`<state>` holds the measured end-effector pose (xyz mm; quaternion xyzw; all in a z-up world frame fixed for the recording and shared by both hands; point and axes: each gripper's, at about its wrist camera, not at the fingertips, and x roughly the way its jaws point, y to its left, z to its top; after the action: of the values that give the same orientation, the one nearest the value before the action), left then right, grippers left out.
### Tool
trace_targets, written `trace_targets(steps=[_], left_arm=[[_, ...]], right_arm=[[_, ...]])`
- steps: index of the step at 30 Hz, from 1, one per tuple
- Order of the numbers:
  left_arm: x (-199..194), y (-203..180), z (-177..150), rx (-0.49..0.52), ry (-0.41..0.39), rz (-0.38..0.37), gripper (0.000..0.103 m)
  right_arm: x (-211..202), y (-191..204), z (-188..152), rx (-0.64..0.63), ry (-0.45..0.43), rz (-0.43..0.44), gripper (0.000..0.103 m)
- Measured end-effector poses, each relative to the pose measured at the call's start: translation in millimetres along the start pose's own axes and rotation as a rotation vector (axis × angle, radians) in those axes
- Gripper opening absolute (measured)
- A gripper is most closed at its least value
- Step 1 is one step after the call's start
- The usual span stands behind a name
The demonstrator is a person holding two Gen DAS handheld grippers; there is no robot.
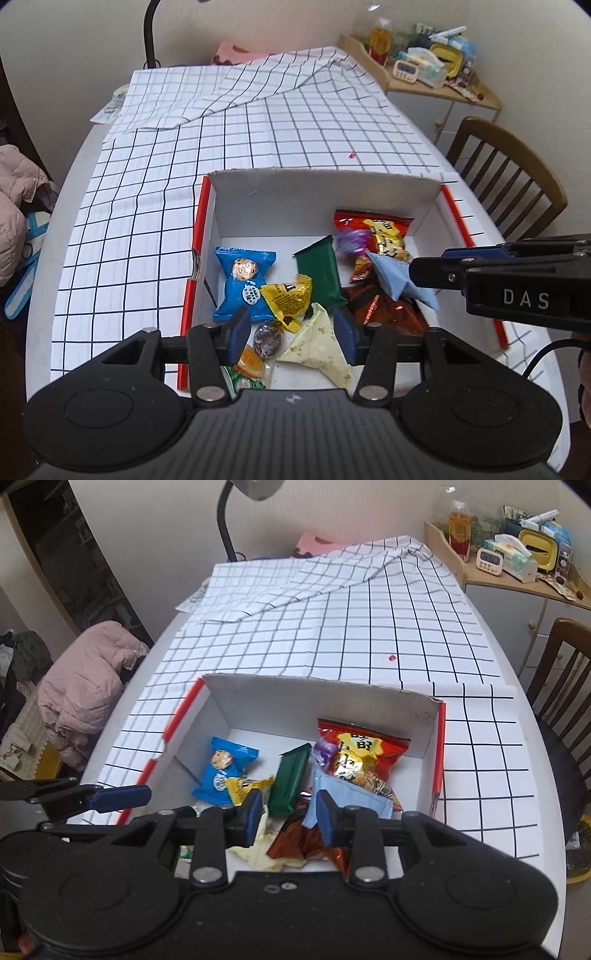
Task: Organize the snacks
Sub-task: 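Open both tools to drop the purple and brown candies into the box, then move both tools back toward the white-blue packet and small wrapped sweet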
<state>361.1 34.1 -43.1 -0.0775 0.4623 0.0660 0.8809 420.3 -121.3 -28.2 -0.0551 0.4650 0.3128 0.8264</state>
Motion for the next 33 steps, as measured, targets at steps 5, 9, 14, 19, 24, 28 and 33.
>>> trace_targets(steps=[5, 9, 14, 19, 24, 28, 33], left_arm=[[-23, 0, -10, 0.020, -0.035, -0.020, 0.050], [-40, 2, -17, 0.033, -0.057, -0.037, 0.051], [-63, 5, -29, 0.046, -0.091, -0.049, 0.068], [-83, 10, -40, 0.040, -0.124, -0.067, 0.069], [-97, 15, -55, 0.045, -0.151, -0.077, 0.077], [-102, 19, -68, 0.033, -0.153, -0.086, 0.083], [-95, 26, -82, -0.011, -0.112, -0.094, 0.088]], right_arm=[[-22, 10, -13, -0.014, -0.033, 0.012, 0.035], [-39, 17, -22, -0.016, -0.061, 0.024, 0.037], [-58, 27, -36, -0.023, -0.105, 0.026, 0.050], [-77, 34, -51, -0.031, -0.157, 0.025, 0.075], [-90, 42, -68, -0.057, -0.183, 0.039, 0.087], [-94, 50, -83, -0.080, -0.183, 0.038, 0.098], [-89, 56, -101, -0.078, -0.147, 0.025, 0.102]])
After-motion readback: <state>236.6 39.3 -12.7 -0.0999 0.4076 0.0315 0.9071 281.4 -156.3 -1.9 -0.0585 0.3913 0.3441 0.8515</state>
